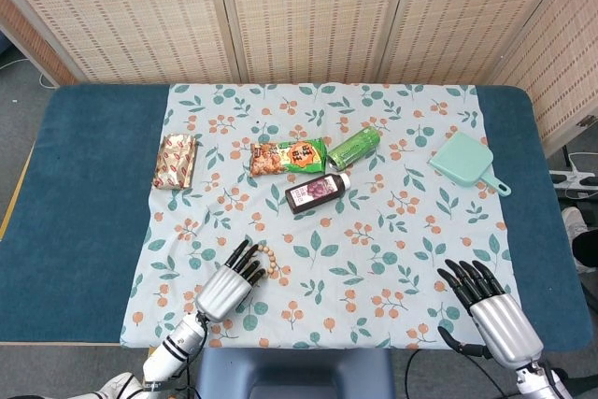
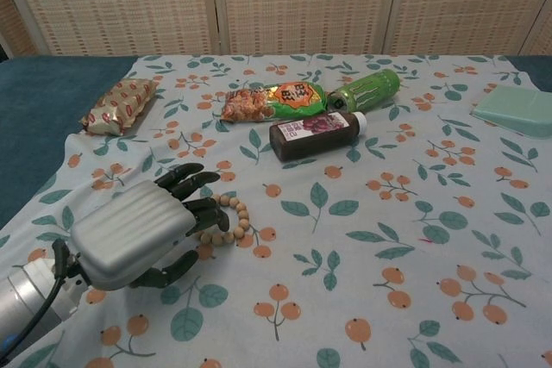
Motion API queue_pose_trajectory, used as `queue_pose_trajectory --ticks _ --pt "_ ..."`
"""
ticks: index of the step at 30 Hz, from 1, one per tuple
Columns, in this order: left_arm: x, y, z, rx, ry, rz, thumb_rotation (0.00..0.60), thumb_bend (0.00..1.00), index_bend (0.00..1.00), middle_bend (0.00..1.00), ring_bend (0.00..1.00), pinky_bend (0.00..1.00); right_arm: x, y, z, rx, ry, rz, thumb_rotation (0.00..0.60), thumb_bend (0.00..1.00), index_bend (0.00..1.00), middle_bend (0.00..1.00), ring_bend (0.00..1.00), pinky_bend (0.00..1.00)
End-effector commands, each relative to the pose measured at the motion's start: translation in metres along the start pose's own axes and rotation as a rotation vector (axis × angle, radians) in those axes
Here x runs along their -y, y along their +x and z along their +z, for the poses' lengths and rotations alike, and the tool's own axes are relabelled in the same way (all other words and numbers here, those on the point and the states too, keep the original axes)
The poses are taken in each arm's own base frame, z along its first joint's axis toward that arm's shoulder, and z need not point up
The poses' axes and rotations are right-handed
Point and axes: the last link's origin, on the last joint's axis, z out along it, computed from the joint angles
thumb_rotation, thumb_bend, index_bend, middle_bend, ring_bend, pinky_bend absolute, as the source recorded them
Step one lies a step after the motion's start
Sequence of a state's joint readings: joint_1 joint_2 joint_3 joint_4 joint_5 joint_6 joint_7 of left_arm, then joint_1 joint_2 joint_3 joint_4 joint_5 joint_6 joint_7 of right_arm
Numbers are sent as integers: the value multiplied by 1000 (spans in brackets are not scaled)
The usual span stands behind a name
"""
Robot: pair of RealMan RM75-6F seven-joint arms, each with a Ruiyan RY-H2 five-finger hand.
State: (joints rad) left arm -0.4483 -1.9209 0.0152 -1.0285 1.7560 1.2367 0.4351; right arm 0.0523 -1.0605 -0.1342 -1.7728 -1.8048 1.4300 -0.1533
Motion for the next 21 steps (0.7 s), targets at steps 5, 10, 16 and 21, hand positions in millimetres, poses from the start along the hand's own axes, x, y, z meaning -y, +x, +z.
queue_pose_trajectory --ticks 5,10,16,21 --pt "3 -10 7 41 35 29 600 520 369 378 66 0 0 1 -1 -4 1 1 275 296 0 0 0 0" --pt "3 -10 9 38 28 42 600 520 410 456 93 0 -1 1 -1 -4 0 2 273 296 0 0 0 0" --pt "1 -11 13 82 3 81 600 504 436 502 117 0 -1 2 -2 -10 -1 4 273 297 0 0 0 0" --pt "1 4 20 107 -20 95 600 467 438 496 121 0 -1 1 -2 -5 2 3 273 296 0 0 0 0"
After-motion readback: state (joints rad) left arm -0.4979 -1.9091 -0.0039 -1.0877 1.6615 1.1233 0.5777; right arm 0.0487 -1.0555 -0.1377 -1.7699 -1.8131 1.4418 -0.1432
